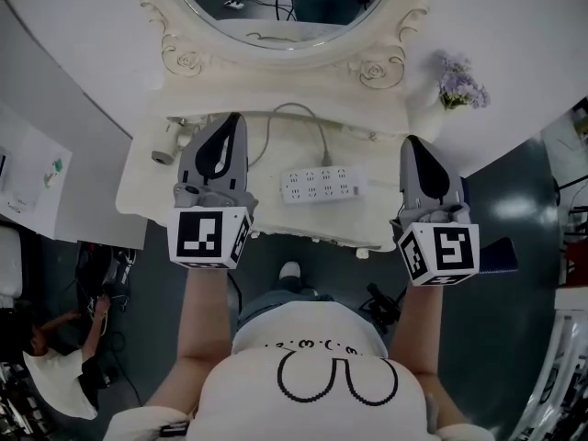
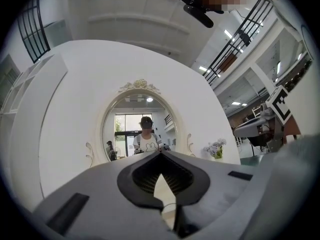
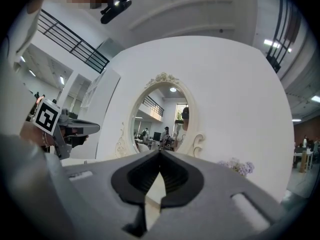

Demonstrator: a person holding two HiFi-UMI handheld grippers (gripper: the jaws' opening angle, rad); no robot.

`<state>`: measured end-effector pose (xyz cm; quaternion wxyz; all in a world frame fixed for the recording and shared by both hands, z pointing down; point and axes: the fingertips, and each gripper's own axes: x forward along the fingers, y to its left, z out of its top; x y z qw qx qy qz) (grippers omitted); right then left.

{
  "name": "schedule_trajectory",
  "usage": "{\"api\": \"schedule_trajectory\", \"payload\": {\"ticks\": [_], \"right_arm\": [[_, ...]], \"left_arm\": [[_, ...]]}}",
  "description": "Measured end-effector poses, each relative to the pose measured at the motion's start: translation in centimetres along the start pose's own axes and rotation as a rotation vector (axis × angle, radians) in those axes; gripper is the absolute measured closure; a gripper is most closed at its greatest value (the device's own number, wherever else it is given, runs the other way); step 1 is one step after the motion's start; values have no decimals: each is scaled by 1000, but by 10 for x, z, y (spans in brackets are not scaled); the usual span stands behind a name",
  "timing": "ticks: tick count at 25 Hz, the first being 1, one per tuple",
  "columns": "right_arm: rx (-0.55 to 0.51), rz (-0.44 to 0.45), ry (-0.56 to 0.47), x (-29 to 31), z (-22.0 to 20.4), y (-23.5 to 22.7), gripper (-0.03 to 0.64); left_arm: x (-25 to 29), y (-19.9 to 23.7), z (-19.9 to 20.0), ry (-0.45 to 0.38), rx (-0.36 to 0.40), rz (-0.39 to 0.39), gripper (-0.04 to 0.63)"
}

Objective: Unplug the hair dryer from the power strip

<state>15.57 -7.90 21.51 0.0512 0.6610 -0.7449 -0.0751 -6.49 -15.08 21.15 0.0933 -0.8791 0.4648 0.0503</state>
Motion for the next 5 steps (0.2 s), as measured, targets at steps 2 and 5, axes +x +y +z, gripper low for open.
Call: {"api": "schedule_trajectory", "payload": {"ticks": [2, 5], "right_arm": [[-4, 1, -11, -2, 4, 0, 617], [-3, 1, -21, -5, 8, 0, 617]], "left_arm": [[1, -1, 5, -14, 6, -2, 598], [-1, -3, 10, -25, 13, -6, 597]]}}
